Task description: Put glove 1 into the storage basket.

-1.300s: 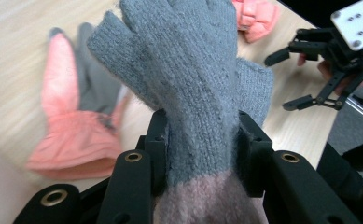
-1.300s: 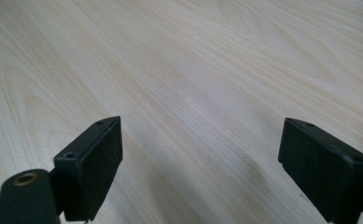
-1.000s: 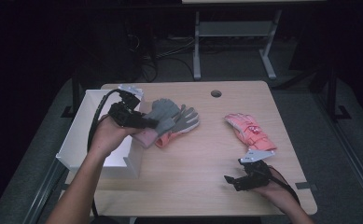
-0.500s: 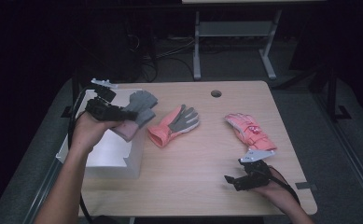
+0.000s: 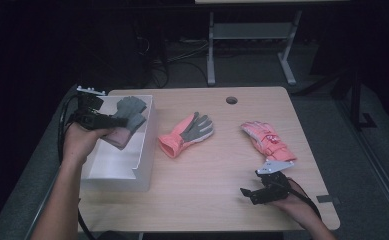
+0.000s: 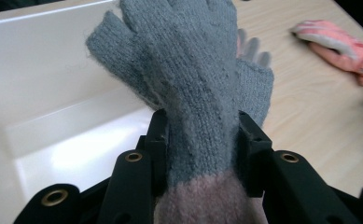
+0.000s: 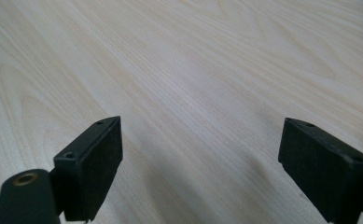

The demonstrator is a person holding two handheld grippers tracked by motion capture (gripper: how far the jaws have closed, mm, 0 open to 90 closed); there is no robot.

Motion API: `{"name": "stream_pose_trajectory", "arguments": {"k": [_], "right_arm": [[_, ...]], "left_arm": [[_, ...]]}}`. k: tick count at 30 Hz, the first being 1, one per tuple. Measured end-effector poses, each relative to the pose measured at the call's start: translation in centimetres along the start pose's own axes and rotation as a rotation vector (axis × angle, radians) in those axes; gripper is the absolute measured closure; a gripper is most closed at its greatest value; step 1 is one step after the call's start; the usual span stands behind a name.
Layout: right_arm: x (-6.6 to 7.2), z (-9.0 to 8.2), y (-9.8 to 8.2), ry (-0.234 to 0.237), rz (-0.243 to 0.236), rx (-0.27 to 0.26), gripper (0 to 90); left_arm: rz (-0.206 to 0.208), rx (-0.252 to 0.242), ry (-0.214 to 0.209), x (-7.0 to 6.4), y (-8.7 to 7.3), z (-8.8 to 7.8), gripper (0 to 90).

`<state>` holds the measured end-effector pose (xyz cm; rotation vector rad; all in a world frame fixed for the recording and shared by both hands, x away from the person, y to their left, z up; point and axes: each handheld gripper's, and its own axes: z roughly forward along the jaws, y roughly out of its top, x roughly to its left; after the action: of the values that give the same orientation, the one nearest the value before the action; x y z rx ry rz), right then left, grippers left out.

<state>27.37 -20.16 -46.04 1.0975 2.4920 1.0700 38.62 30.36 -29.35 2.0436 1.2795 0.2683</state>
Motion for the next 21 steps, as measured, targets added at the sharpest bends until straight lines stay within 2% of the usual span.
{"name": "stream_pose_trajectory", "arguments": {"k": [7,11,21], "right_arm": [[0.0,0.1,0.0,0.000,0.002,0.001,13.4],[0.0,0.1,0.0,0.001,0.002,0.002,13.4],[0.0,0.1,-0.1,0.003,-0.005,0.006,13.4]], "left_arm": [[-0.035,0.033,0.066,1.8,-1.2,1.4,63.3],[-0.056,0.058,0.108,3.0,-2.1,2.7,63.3],[-0.091,0.106,0.148,5.0,-3.9,5.7,63.2]]}}
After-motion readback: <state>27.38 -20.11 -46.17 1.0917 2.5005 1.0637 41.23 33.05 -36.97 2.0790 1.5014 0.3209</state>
